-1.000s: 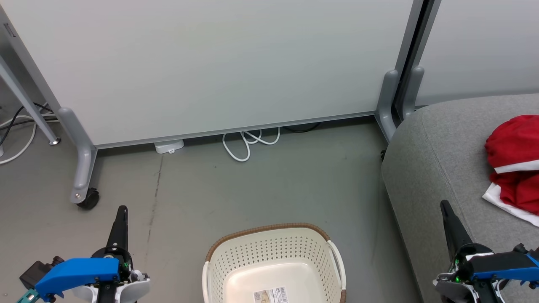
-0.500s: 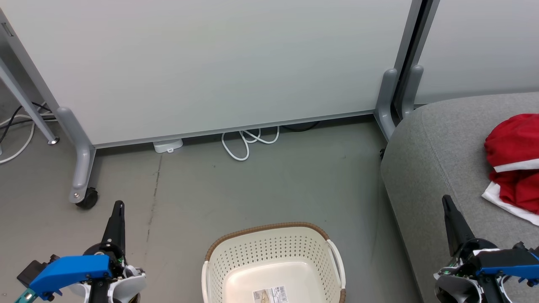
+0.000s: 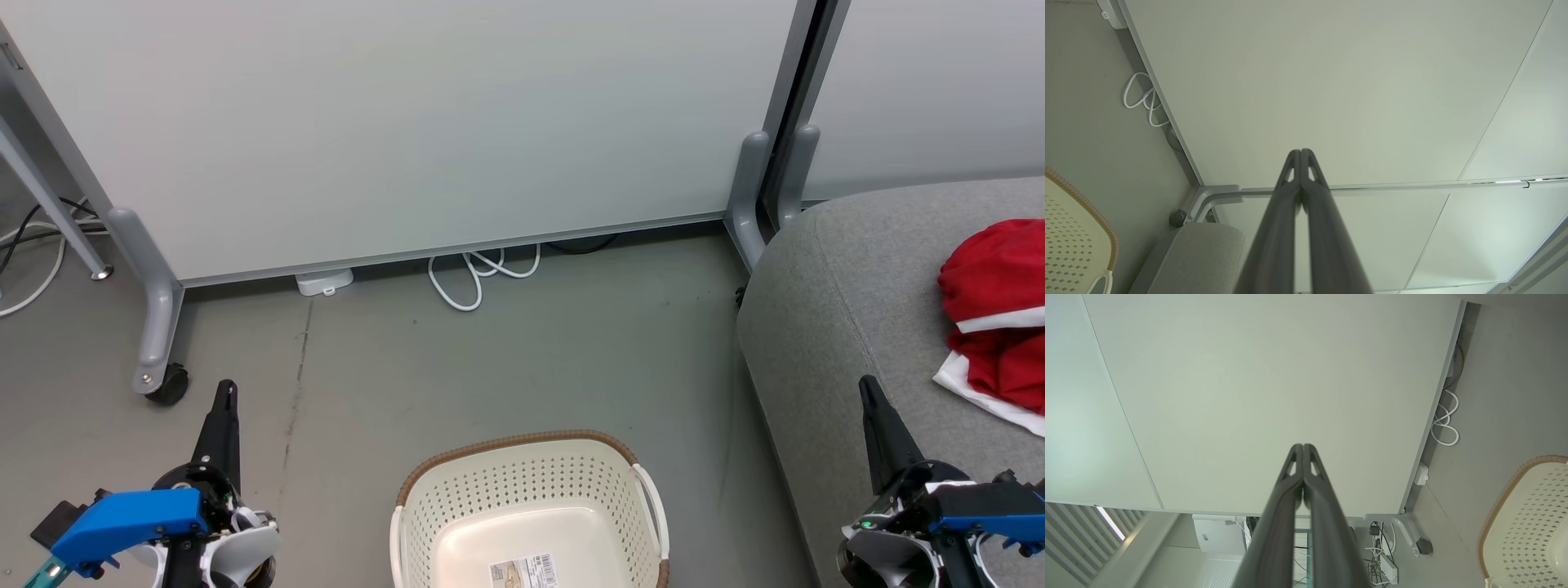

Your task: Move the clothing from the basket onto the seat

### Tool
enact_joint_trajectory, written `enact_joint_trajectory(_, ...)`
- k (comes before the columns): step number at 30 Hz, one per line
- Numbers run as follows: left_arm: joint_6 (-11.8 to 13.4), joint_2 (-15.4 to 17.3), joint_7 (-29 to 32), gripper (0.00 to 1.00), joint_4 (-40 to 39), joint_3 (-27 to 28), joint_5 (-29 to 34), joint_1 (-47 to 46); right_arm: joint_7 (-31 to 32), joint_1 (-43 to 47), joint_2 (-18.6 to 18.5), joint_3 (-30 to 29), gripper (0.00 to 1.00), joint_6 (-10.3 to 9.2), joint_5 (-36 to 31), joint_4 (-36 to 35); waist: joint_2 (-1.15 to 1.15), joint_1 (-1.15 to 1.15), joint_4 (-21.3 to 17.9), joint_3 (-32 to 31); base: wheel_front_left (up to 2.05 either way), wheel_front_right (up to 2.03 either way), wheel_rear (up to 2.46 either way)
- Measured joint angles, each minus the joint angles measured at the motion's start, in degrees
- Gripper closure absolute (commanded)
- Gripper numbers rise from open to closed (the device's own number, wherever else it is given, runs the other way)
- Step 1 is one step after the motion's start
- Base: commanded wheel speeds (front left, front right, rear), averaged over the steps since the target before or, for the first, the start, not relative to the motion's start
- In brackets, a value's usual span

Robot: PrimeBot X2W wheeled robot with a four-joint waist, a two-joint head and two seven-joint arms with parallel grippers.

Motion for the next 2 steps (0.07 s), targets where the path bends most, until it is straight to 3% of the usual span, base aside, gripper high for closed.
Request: enact_joint_trajectory(2,0.0,0.0,0.0,1.0,0.0,0.0,0.0,0.0,0.0,0.0,0.0,0.0,1.0,0.0,0.0,0.0,0.0,0.0,0.0,0.0,0.0,0.0,0.0)
